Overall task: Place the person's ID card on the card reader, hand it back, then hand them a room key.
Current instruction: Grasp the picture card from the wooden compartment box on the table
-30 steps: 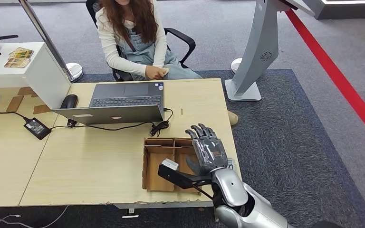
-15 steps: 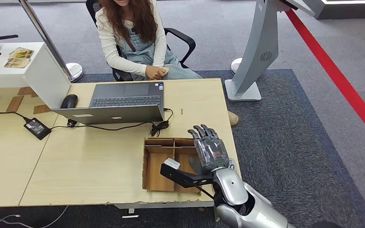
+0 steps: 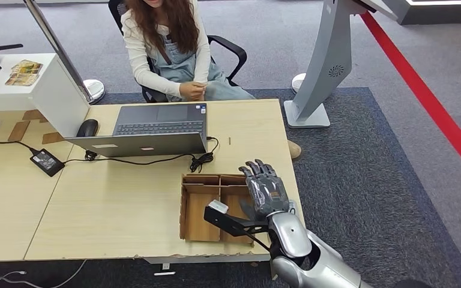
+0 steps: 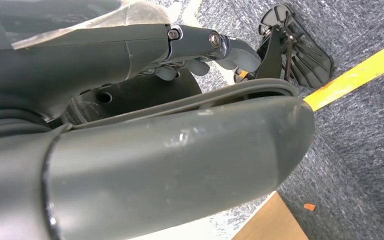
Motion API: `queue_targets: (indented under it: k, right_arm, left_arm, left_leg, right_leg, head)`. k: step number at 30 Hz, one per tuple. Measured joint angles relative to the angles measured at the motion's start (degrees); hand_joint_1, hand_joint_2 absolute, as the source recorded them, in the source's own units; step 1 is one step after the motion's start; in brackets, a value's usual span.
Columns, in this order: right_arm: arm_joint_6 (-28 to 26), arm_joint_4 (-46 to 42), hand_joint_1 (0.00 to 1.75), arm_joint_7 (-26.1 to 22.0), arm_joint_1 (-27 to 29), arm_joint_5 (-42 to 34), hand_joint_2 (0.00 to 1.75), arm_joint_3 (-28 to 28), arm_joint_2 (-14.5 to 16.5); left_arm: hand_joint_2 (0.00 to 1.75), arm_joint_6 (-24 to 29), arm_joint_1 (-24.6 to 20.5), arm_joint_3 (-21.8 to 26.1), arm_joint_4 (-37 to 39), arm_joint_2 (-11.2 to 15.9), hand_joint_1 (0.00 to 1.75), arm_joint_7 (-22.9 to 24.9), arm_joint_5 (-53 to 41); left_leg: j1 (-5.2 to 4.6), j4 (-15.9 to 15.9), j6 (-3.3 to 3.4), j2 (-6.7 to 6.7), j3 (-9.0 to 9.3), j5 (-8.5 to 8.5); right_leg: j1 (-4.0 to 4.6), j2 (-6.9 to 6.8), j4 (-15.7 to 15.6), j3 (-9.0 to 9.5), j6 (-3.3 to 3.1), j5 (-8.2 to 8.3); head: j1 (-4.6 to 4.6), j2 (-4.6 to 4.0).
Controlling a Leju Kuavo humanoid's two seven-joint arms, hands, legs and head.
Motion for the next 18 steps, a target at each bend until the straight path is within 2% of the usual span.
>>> queue_targets:
  k: [11, 15, 18]
  right_arm:
    - [-0.2, 1.6, 0.48, -0.3, -0.1, -0.1, 1.75, 0.0, 0.6]
    - [-0.5, 2.1, 0.58, -0.4, -0.2, -0.1, 1.75, 0.0, 0.9]
    - [-0.7, 2.7, 0.76, -0.4, -0.4, -0.1, 1.75, 0.0, 1.0]
  left_arm:
    - [0.0, 0.0, 0.0, 0.0, 0.0, 0.0, 0.0, 0.0, 0.0]
    - [0.0, 0.0, 0.0, 0.0, 0.0, 0.0, 0.0, 0.0, 0.0]
    - [0.0, 0.0, 0.0, 0.0, 0.0, 0.0, 0.0, 0.0, 0.0]
  left_leg:
    - [0.0, 0.0, 0.0, 0.0, 0.0, 0.0]
    - [0.0, 0.0, 0.0, 0.0, 0.0, 0.0]
    - [0.0, 0.0, 0.0, 0.0, 0.0, 0.0]
  right_leg:
    - [0.0, 0.0, 0.0, 0.0, 0.0, 0.0]
    - [0.0, 0.0, 0.0, 0.0, 0.0, 0.0]
    - [0.0, 0.0, 0.0, 0.0, 0.0, 0.0]
  head:
    - [0.0, -0.01]
    - [0.0, -0.01]
    - [0.0, 0.0]
